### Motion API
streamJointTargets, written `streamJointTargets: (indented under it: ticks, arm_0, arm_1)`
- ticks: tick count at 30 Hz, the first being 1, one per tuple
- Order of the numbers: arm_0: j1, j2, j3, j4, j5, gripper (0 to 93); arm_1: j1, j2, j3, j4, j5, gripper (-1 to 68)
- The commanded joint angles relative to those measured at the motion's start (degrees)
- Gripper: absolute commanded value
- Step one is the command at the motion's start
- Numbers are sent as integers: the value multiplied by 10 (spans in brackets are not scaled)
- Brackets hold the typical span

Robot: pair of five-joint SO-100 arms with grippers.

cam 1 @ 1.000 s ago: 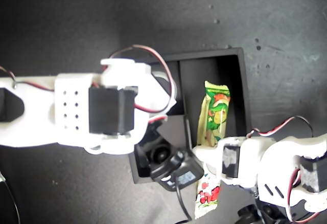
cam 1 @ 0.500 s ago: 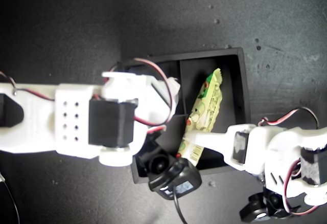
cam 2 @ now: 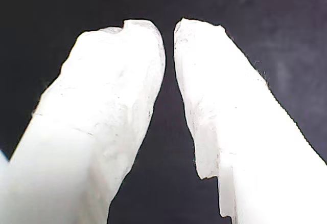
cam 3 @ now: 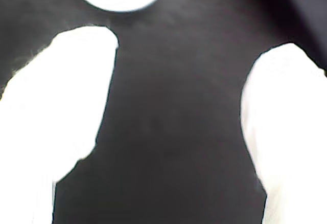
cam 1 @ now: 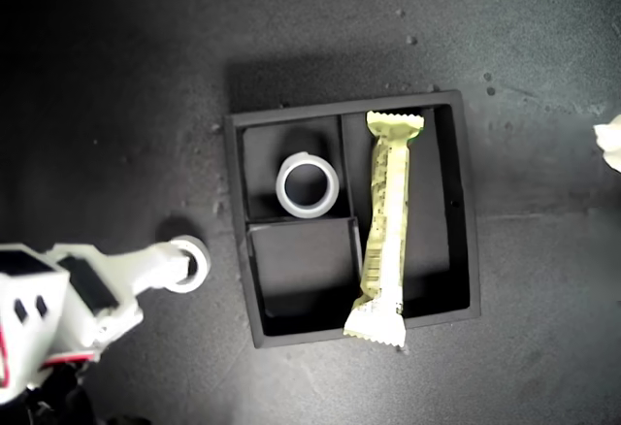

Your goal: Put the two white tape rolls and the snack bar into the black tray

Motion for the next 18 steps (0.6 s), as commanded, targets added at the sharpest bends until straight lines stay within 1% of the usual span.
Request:
streamJointTargets:
  ticks: [1, 3, 7, 11, 18]
  arm_0:
    - [36, 16, 79, -84, -35, 190]
    - [41, -12, 95, -109, -39, 190]
    - [39, -72, 99, -131, -48, 190]
    - [39, -100, 97, -154, -57, 190]
    - [54, -124, 97, -178, -75, 188]
  arm_1:
    - [-5, 223, 258, -94, 80, -3]
    - [-5, 352, 384, -143, 106, -4]
    - [-6, 509, 533, -180, 135, -4]
    - [-9, 526, 580, -192, 153, -4]
    - [-8, 526, 595, -192, 158, -4]
